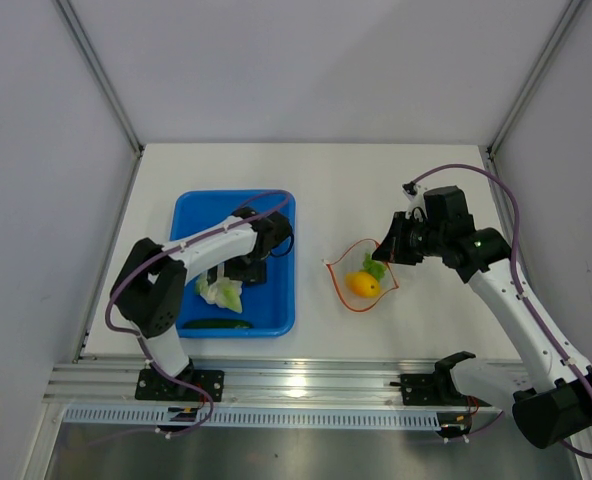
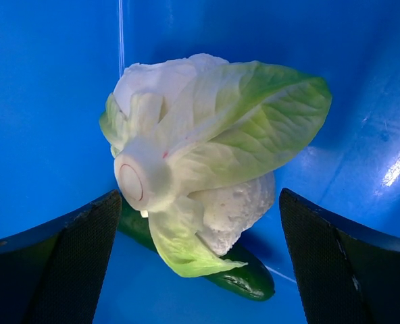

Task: Place the food in the zip-top bag and seal the zipper
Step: Pick up the fake vegetable from the bin.

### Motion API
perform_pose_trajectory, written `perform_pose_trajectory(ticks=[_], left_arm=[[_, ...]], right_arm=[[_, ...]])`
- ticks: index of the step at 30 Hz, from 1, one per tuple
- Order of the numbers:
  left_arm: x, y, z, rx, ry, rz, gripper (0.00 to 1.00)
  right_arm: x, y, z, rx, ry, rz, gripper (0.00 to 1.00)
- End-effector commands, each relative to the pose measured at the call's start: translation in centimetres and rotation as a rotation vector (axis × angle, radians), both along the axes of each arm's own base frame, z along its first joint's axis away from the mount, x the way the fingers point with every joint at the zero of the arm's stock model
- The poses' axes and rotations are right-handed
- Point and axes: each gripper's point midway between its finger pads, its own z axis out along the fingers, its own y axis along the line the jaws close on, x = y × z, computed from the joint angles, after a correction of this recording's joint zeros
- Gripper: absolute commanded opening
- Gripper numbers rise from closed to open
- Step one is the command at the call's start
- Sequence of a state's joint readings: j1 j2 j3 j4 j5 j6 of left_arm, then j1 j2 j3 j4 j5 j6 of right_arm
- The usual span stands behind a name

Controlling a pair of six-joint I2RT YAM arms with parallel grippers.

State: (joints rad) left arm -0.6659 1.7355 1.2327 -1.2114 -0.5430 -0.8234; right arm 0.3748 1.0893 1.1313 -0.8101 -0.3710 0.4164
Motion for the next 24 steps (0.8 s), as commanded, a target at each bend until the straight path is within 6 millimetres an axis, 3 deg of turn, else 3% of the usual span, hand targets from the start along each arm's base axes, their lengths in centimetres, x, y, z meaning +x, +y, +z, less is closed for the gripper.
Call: perform_pose_trajectory(ticks=[1,11,17,24], left_arm=[[0.4,-0.4,-0.5,-0.003,-0.020,0.013,0.99],[1.3,-0.1,-1.5,0.011,-0.003,-0.004,0.95],[1.4,-0.4,-2.0,-0.018,0.008,-0.019,0.82],[1.3,-1.3,-1.9,-0.093,-0.003,-0.034,0.33]], right_arm=[[0.2,-0.2,0.4,-0.001,-0.031,-0.002,0.00],[0.1,-0.4,0.0,-0.005,-0.026,-0.007,0.00],[0.2,-0.4,-0.1,-0.005,-0.022,-0.009,0.00],[0.3,-0.4,-0.1,-0.004,-0.021,-0.008,0.00]])
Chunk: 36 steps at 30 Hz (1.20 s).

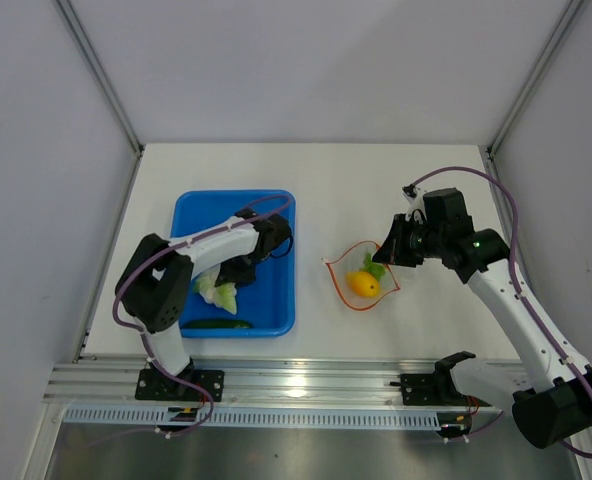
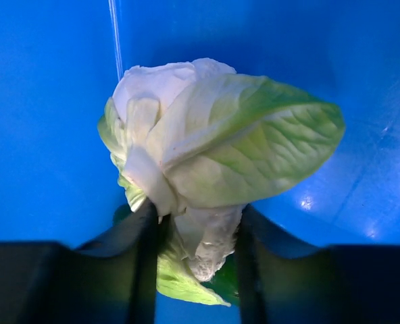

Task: Place the food in the zip-top bag and seal the zipper
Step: Pick up the fake vegetable from the bin, then place the fake vegetable in the zipper food storage bag.

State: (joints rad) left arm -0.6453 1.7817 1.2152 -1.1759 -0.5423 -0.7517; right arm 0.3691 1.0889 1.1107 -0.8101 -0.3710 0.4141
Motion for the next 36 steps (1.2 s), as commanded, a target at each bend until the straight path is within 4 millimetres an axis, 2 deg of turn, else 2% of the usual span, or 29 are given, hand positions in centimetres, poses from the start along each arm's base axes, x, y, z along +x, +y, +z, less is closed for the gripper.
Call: perform_pose_trajectory(ticks=[1,4,5,7,8,10,13,15,16,21,22,24,26,27,28,30,31,32,33,34,36], left_arm=[[1.1,-2.0,-0.2,-0.132,-0.065,0.009,0.29],[1.1,-2.0,0.5,-0.143,-0.071,0.009,0.18],[1.2,-2.2,1.1,-0.156,-0.086,0.008,0.16],[1.4,-2.5,2.1,-0.178,-0.100,0.008,0.02],[1.5,-2.6,2.9,-0.195,-0.119,0.006,0.01],[1.8,-3.3,4.2,-0.240,-0.144,0.000,0.01],[2.9,-4.4,7.5,-0.321,-0.216,-0.017,0.01],[2.8,-4.7,9.1,-0.349,-0.233,-0.028,0.01],[3.6,-5.3,10.8,-0.385,-0.274,-0.034,0.01],[3.7,-7.3,15.7,-0.534,-0.328,-0.076,0.01],[4.0,-8.2,18.2,-0.600,-0.374,-0.093,0.01],[3.4,-9.9,19.9,-0.714,-0.365,-0.141,0.01],[3.5,-11.8,22.9,-0.843,-0.422,-0.220,0.01],[2.7,-13.4,23.8,-0.942,-0.399,-0.279,0.01],[2.9,-14.8,24.9,-1.021,-0.428,-0.338,0.01],[1.1,-17.2,27.3,-1.198,-0.399,-0.453,0.00],[0.4,-18.0,26.8,-1.247,-0.362,-0.473,0.01],[0.4,-19.1,28.6,-1.328,-0.402,-0.537,0.01],[-0.1,-19.7,29.3,-1.379,-0.398,-0.573,0.01],[-1.5,-20.6,28.5,-1.450,-0.320,-0.593,0.01],[-2.1,-21.5,30.3,-1.551,-0.344,-0.668,0.01]], right_arm=[[0.4,-0.1,0.6,0.004,-0.039,-0.002,0.00],[0.4,-0.1,0.7,0.007,-0.040,0.003,0.00],[0.4,-0.1,0.8,0.007,-0.041,0.001,0.00],[0.4,0.0,0.9,0.010,-0.043,0.003,0.00],[0.5,0.0,0.9,0.010,-0.043,0.001,0.00],[0.5,0.0,0.9,0.009,-0.044,0.002,0.00],[0.5,0.0,0.9,0.010,-0.043,0.003,0.00],[0.5,0.0,1.0,0.012,-0.046,0.004,0.00],[0.5,0.0,1.0,0.013,-0.044,0.004,0.00],[0.5,0.1,1.1,0.019,-0.045,0.003,0.00],[0.4,0.1,1.2,0.020,-0.044,0.004,0.00],[0.4,0.1,1.2,0.021,-0.040,0.003,0.00],[0.5,0.2,1.4,0.029,-0.046,0.003,0.00],[0.5,0.3,1.5,0.035,-0.041,0.002,0.00],[0.5,0.5,1.7,0.047,-0.042,0.007,0.00],[0.6,0.7,2.1,0.064,-0.040,0.011,0.00],[0.7,0.9,2.3,0.075,-0.034,0.013,0.00],[0.8,1.2,2.8,0.092,-0.040,0.023,0.00],[0.8,1.4,3.1,0.102,-0.042,0.024,0.00],[0.9,1.6,3.4,0.117,-0.037,0.023,0.00],[0.9,1.9,3.8,0.144,-0.032,0.033,0.00]])
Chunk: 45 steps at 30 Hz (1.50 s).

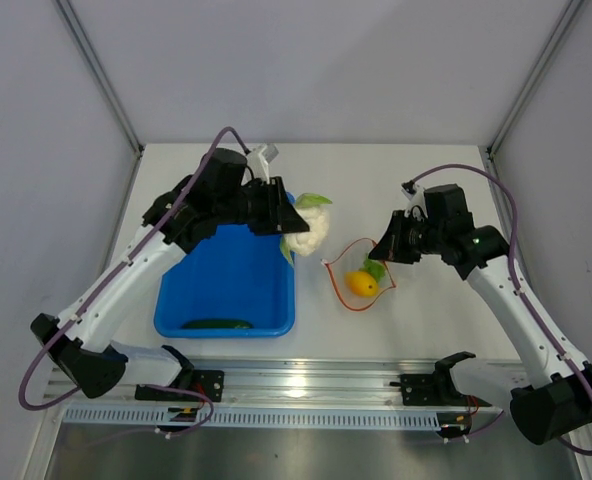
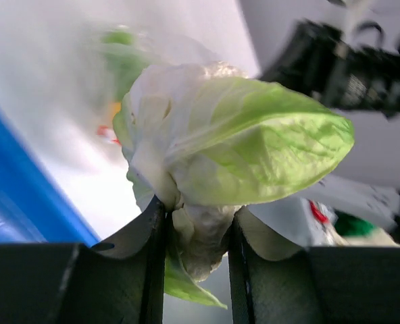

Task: Place the food in the zip-top bag and seal the zipper
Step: Place the fake vegetable in the zipper food storage bag.

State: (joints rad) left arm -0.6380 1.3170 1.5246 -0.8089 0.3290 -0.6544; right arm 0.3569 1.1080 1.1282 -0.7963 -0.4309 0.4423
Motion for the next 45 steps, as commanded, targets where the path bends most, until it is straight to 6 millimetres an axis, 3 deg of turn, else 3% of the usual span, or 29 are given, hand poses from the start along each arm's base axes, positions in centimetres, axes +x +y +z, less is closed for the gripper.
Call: perform_pose_trajectory(ticks=[1,4,7,16,21,30,38,45], left_arm=[[-3.5,-3.9,3.6,-0.283,-0.021,-0.296,0.00],[-5.3,-5.3,4.3,-0.381,0.007,-0.427,0.01],[-6.4,-6.6,3.8,-0.369,0.020,-0.500,0.00],[-6.7,-8.8,-0.5,-0.294,0.156,-0.543,0.01],[-5.7,-8.8,-5.3,-0.164,0.207,-0.501,0.01],[-3.4,-10.1,-8.9,-0.040,0.246,-0.440,0.01],[-2.6,-11.0,-10.0,0.055,0.341,-0.399,0.01],[-3.0,-12.6,-9.2,-0.027,0.447,-0.412,0.01]], right_arm=[[0.8,1.2,3.3,0.101,-0.051,0.019,0.00],[0.6,1.6,3.6,0.145,-0.025,0.025,0.00],[0.6,1.7,4.0,0.172,-0.012,0.020,0.00],[0.3,1.1,5.2,0.277,0.039,-0.006,0.00],[0.2,0.9,4.7,0.331,0.097,-0.025,0.00],[-0.1,1.1,4.6,0.360,0.130,-0.029,0.00],[0.2,1.3,4.9,0.387,0.139,-0.032,0.00],[0.5,1.5,5.0,0.416,0.151,-0.033,0.00]])
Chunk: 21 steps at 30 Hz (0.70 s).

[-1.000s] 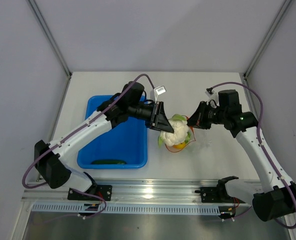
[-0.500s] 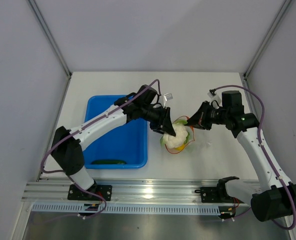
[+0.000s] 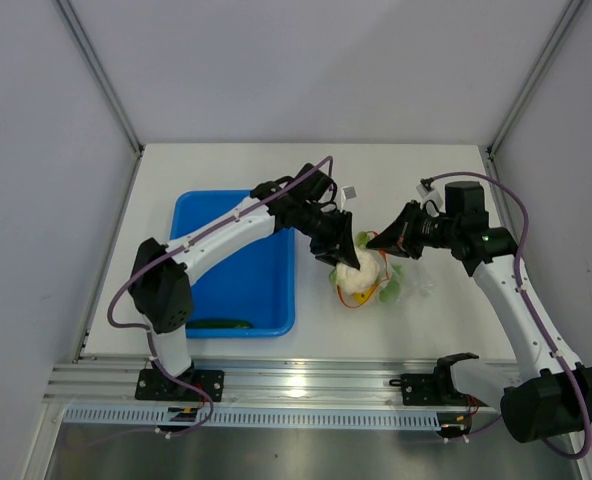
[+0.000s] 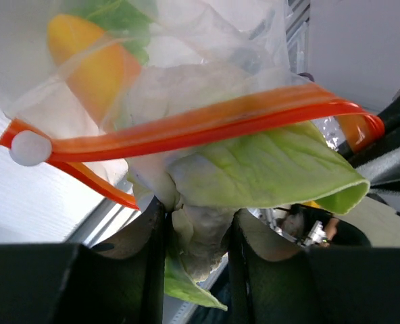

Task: Place the food in the zip-top bag and seal the zipper
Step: Place the fake vegetable in the zipper food storage bag.

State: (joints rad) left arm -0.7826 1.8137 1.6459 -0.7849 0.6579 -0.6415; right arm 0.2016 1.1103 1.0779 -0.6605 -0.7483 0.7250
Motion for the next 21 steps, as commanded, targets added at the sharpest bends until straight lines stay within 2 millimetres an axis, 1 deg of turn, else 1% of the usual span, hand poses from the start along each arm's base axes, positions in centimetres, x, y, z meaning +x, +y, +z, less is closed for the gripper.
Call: perform_pose_trajectory(ticks=[1,3,4,5,6,7,10,12,13,14,15,16,17,19,20,21], left_arm=[[-0.7,-1.5,1.6,-0.084,0.087,-0.012,0.01],[-0.6,-2.5,2.6,-0.149,0.110,-0.009,0.01],[-1.1,-2.7,3.4,-0.190,0.138,-0.034,0.00],[-1.0,-3.0,3.5,-0.226,0.135,-0.041,0.01],[-1.3,-3.2,4.5,-0.257,0.147,-0.040,0.01],[-1.8,-3.2,5.0,-0.287,0.170,-0.060,0.01],[-2.2,-3.2,6.3,-0.365,0.153,-0.085,0.01],[-2.3,-3.2,6.4,-0.414,0.120,-0.098,0.01],[-2.7,-3.0,7.4,-0.449,0.097,-0.110,0.01],[-2.7,-2.9,7.7,-0.470,0.085,-0.111,0.01],[-2.9,-2.8,6.9,-0.478,0.082,-0.112,0.01],[-3.0,-2.7,7.3,-0.494,0.074,-0.114,0.01],[-3.2,-2.6,6.7,-0.489,0.108,-0.100,0.01],[-3.1,-2.9,7.0,-0.547,0.091,-0.092,0.01],[-2.7,-2.7,7.1,-0.549,0.110,-0.038,0.01],[-2.5,-2.5,6.7,-0.544,0.108,0.002,0.01]], right_arm=[[-0.1,0.6,1.8,0.067,-0.035,0.031,0.00],[0.0,0.5,1.8,0.065,-0.035,0.027,0.00],[0.0,0.5,1.8,0.066,-0.034,0.028,0.00],[-0.1,0.5,1.7,0.065,-0.033,0.029,0.00],[0.0,0.5,1.7,0.064,-0.033,0.027,0.00],[-0.1,0.5,1.6,0.063,-0.030,0.027,0.00],[0.0,0.3,1.6,0.065,-0.031,0.022,0.00],[0.0,0.2,1.7,0.064,-0.036,0.021,0.00],[0.1,0.2,1.8,0.066,-0.036,0.018,0.00],[0.2,0.2,1.8,0.070,-0.033,0.015,0.00],[0.2,0.3,2.0,0.076,-0.036,0.017,0.00],[0.2,0.2,2.0,0.079,-0.032,0.014,0.00],[0.2,0.3,2.2,0.084,-0.039,0.016,0.00],[0.3,0.4,2.4,0.097,-0.030,0.015,0.00],[0.4,0.4,2.6,0.099,-0.034,0.013,0.00],[0.4,0.4,2.6,0.099,-0.031,0.007,0.00]])
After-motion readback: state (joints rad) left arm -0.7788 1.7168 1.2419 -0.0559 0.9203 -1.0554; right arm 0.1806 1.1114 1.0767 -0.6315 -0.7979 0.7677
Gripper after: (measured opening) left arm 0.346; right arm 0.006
